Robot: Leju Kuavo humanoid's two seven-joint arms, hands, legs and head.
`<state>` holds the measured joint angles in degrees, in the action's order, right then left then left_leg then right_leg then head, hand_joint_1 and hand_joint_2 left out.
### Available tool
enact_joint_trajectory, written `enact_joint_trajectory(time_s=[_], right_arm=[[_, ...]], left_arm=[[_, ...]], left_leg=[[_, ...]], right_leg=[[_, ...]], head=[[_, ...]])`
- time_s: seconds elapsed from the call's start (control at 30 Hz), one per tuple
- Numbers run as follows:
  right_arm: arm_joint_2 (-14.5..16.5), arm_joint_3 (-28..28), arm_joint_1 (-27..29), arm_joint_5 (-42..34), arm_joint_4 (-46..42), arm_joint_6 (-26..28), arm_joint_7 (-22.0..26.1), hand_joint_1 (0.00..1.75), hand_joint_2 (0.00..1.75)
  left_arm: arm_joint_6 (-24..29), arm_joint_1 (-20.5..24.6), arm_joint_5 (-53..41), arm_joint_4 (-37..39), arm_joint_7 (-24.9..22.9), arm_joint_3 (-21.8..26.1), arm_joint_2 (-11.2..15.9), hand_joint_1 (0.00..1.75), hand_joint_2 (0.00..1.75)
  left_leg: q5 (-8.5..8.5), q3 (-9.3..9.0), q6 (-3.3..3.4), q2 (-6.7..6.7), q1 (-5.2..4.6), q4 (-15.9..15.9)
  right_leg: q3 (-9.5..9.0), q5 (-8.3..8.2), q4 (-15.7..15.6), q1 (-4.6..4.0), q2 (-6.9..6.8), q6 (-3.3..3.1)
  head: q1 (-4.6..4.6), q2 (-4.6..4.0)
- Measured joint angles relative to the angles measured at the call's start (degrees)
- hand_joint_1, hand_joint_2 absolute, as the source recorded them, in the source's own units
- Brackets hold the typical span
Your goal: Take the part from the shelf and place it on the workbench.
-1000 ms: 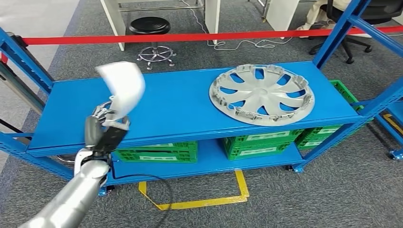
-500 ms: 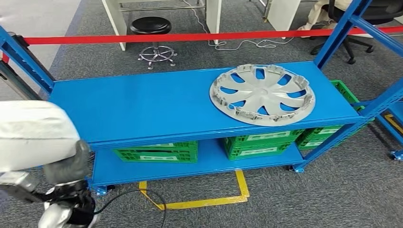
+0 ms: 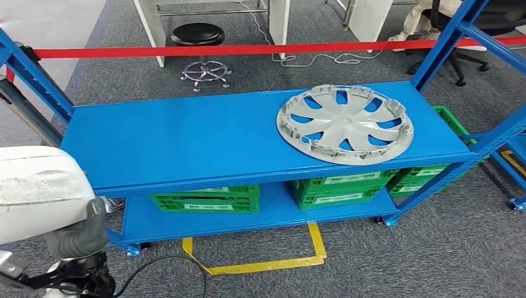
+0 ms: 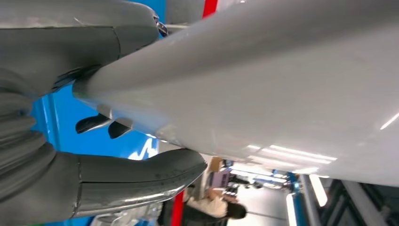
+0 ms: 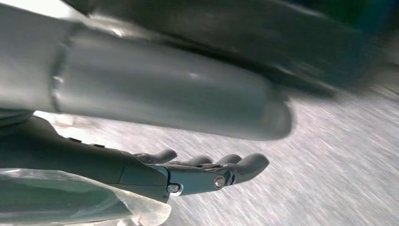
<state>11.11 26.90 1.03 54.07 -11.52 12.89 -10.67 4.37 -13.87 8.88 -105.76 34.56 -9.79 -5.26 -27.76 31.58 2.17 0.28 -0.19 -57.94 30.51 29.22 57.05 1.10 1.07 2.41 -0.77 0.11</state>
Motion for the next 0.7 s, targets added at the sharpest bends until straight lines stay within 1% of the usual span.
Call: enact_joint_trajectory(time_s=[0.03,0.07,0.1,0.13,0.17,0.2,0.23,0.27,0.3,0.33,0.37,0.4,0.43,0.5,0.53,0.57,0.6,0.63,0.67,0.7], right_arm=[[0.0,0.2,0.3,0.0,-0.2,2.2,2.0,0.00,0.00],[0.0,0.4,0.5,0.0,-0.3,3.8,3.6,0.00,0.00],[0.0,0.5,0.6,-0.1,-0.4,4.7,4.4,0.00,0.00],[0.0,0.7,0.7,-0.1,-0.4,5.1,4.8,0.00,0.00],[0.0,0.8,0.8,-0.1,-0.5,5.3,5.0,0.00,0.00],[0.0,1.0,1.0,-0.1,-0.6,5.4,5.1,0.00,0.00],[0.0,1.1,1.1,-0.1,-0.6,5.5,5.2,0.00,0.00],[0.0,1.2,1.2,-0.1,-0.7,5.6,5.4,0.00,0.00],[0.0,1.3,1.2,-0.1,-0.8,5.9,5.8,0.00,0.00],[0.0,1.4,1.2,0.0,-0.9,6.7,6.7,0.00,0.00],[0.0,1.5,1.1,0.2,-1.0,7.9,7.9,0.00,0.00],[0.0,1.6,1.1,0.7,-1.0,9.2,9.0,0.00,0.00],[-0.1,1.7,1.0,1.4,-1.1,10.3,9.9,0.00,0.00],[-0.3,1.7,1.0,3.3,-1.1,11.2,10.3,0.00,0.00],[-0.4,1.7,1.0,4.0,-1.0,11.3,10.2,0.00,0.00],[-0.4,1.7,0.9,4.6,-1.0,11.3,10.1,0.00,0.00],[-0.5,1.6,0.9,5.0,-1.0,11.2,9.9,0.00,0.00],[-0.6,1.6,0.8,5.3,-1.0,11.1,9.8,0.00,0.00],[-0.7,1.6,0.7,5.6,-1.0,11.0,9.8,0.00,0.00],[-0.7,1.6,0.7,6.1,-1.0,11.0,9.9,0.00,0.00]], left_arm=[[0.1,-0.7,-0.1,-0.6,0.3,0.0,-0.1,1.75,1.75],[0.1,-1.3,-0.2,-1.2,0.5,0.0,-0.3,1.75,1.75],[0.2,-2.0,-0.3,-1.7,0.7,0.0,-0.4,1.75,1.75],[0.2,-2.5,-0.3,-2.1,0.8,0.0,-0.5,1.75,1.75],[0.2,-2.9,-0.3,-2.3,0.8,0.0,-0.5,1.75,1.75],[0.2,-3.3,-0.3,-2.4,0.8,0.1,-0.6,1.75,1.75],[0.2,-3.5,-0.3,-2.6,0.8,0.1,-0.6,1.75,1.75],[0.2,-3.7,-0.3,-2.7,0.8,0.1,-0.6,1.75,1.75],[0.2,-3.8,-0.2,-2.8,0.9,0.1,-0.7,1.75,1.75],[0.2,-3.9,0.0,-3.1,0.9,0.1,-0.7,1.75,1.75],[0.1,-4.2,0.2,-3.4,1.0,0.1,-0.8,1.75,1.75],[-0.1,-4.5,0.4,-3.8,1.1,0.1,-0.9,1.75,1.75],[-0.2,-4.9,0.6,-4.3,1.3,0.2,-1.0,1.75,1.75],[-0.4,-5.9,0.5,-5.2,1.7,0.1,-1.1,1.75,1.75],[-0.4,-6.3,0.4,-5.6,1.9,0.0,-1.2,1.75,1.75],[-0.3,-6.7,0.4,-5.8,2.1,0.0,-1.2,1.75,1.75],[-0.2,-7.1,0.5,-6.0,2.2,0.0,-1.2,1.75,1.75],[0.0,-7.5,0.6,-6.1,2.2,-0.1,-1.2,1.75,1.75],[0.2,-7.8,0.8,-6.2,2.3,-0.1,-1.2,1.75,1.75],[0.5,-8.1,0.9,-6.2,2.3,-0.1,-1.2,1.75,1.75]], left_leg=[[0.32,0.00,0.34,0.12,0.15,0.4],[0.62,0.06,0.63,0.26,0.30,0.7],[0.79,0.20,0.81,0.39,0.31,0.9],[0.92,0.42,0.88,0.46,0.31,0.9],[1.02,0.62,0.85,0.53,0.29,0.9],[1.15,0.78,0.77,0.58,0.29,0.8],[1.27,0.91,0.62,0.60,0.32,0.8],[1.39,1.03,0.45,0.60,0.39,0.7],[1.47,1.14,0.25,0.60,0.44,0.5],[1.54,1.35,-0.05,0.59,0.42,0.3],[1.65,1.55,-0.39,0.58,0.36,0.1],[1.82,1.76,-0.78,0.58,0.27,-0.2],[2.04,1.93,-1.20,0.58,0.22,-0.3],[2.24,2.10,-1.90,0.53,0.37,-0.4],[1.37,2.37,-2.22,0.45,0.47,-1.0],[-0.40,2.88,-2.52,0.36,0.54,-2.6],[-3.05,3.70,-2.80,0.28,0.60,-5.4],[-5.95,4.60,-3.03,0.24,0.61,-9.0],[-8.21,5.31,-3.17,0.23,0.63,-12.6],[-9.35,5.51,-3.22,0.23,0.64,-15.2]], right_leg=[[0.44,0.95,0.8,-0.02,-0.13,0.10],[1.35,2.59,2.9,-0.02,-0.28,0.16],[2.75,4.72,6.2,0.01,-0.43,0.22],[4.34,6.86,10.2,0.02,-0.49,0.33],[5.71,8.35,13.8,0.05,-0.51,0.45],[6.31,8.78,15.8,0.08,-0.54,0.56],[5.83,8.03,15.6,0.11,-0.59,0.62],[4.11,6.28,12.8,0.17,-0.69,0.66],[1.67,4.39,8.6,0.26,-0.85,0.72],[-0.78,3.09,4.5,0.21,-0.96,0.68],[-2.48,2.26,1.5,0.16,-0.99,0.52],[-3.15,2.12,0.1,0.09,-0.94,0.31],[-3.03,2.20,-0.1,-0.07,-0.81,0.02],[-2.13,1.83,-0.1,-0.05,-0.84,-0.76],[-1.76,1.52,-0.2,-0.01,-0.95,-1.28],[-1.36,1.13,-0.3,0.06,-1.08,-1.82],[-0.94,0.70,-0.3,0.10,-1.20,-2.23],[-0.53,0.26,-0.3,0.06,-1.24,-2.46],[-0.08,-0.20,-0.2,0.01,-1.28,-2.55],[0.40,-0.67,-0.2,-0.05,-1.30,-2.57]], head=[[0.07,0.00],[0.20,0.00],[0.30,0.00],[0.42,0.00],[0.46,0.00],[0.46,0.00],[0.49,0.00],[0.48,0.00],[0.49,0.00],[0.52,0.00],[0.51,0.00],[0.52,0.00],[0.51,0.00],[0.54,0.00],[0.50,0.00],[0.45,0.00],[0.36,0.00],[0.23,0.00],[0.18,0.00],[0.13,0.00]])
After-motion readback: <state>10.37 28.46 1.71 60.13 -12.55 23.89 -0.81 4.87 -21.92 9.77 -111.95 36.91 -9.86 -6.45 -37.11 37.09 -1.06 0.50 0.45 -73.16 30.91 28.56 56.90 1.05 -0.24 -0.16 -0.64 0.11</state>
